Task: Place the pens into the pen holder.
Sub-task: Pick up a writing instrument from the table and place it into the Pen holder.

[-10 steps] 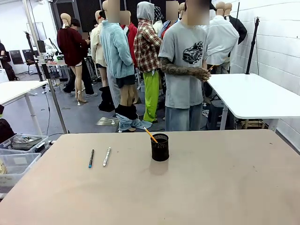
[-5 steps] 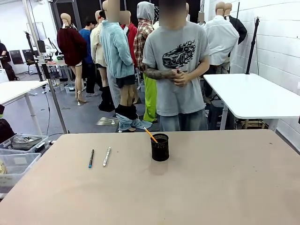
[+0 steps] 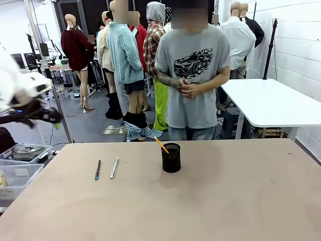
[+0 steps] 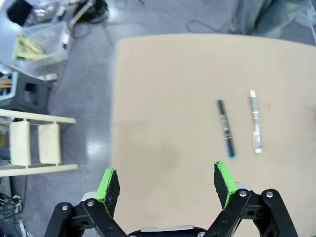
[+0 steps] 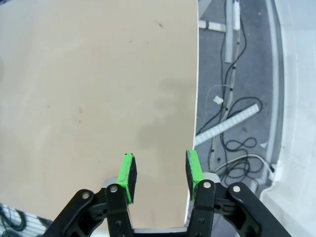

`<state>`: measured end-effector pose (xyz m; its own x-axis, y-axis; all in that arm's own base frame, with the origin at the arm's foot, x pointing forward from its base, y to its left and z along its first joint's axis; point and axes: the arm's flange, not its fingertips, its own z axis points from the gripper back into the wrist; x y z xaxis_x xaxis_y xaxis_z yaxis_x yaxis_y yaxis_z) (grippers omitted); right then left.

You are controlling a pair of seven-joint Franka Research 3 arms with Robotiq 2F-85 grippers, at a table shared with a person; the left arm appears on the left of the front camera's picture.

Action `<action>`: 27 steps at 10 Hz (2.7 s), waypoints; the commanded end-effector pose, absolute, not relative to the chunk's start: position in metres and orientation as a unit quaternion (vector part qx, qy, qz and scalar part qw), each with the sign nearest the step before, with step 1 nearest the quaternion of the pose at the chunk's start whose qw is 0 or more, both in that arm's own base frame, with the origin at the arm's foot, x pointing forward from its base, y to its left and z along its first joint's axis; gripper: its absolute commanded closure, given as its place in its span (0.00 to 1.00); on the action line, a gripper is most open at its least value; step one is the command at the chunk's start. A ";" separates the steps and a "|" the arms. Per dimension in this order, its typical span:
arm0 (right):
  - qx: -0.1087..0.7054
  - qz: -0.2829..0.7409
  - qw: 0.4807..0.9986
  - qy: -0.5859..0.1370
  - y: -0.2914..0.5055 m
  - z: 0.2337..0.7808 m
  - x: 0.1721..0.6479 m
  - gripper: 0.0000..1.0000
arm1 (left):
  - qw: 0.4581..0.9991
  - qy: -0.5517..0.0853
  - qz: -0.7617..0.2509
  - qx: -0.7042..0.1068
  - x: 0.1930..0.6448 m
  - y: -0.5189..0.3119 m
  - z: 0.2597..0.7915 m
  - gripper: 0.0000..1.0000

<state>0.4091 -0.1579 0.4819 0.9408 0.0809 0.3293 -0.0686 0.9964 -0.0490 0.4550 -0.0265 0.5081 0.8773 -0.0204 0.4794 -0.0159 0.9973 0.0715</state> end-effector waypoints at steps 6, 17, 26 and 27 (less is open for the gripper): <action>-0.024 0.039 0.986 -0.162 -0.158 0.482 0.409 0.48 | 0.982 -0.149 0.106 0.048 0.506 -0.071 0.466 0.00; -0.024 0.039 0.986 -0.162 -0.158 0.482 0.409 0.48 | 0.997 -0.014 0.071 -0.028 0.579 -0.112 0.338 0.00; -0.024 0.039 0.986 -0.162 -0.158 0.482 0.409 0.48 | 0.997 0.024 0.066 -0.010 0.574 -0.116 0.299 0.51; -0.024 0.039 0.986 -0.162 -0.158 0.482 0.409 0.48 | 0.998 0.024 0.065 -0.010 0.575 -0.116 0.299 0.71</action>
<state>0.4092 -0.1575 0.4818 0.9409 0.0819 0.3286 -0.0698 0.9964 -0.0483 0.5713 -0.1129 0.3024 0.9915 0.1217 -0.0449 -0.1238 0.9912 -0.0468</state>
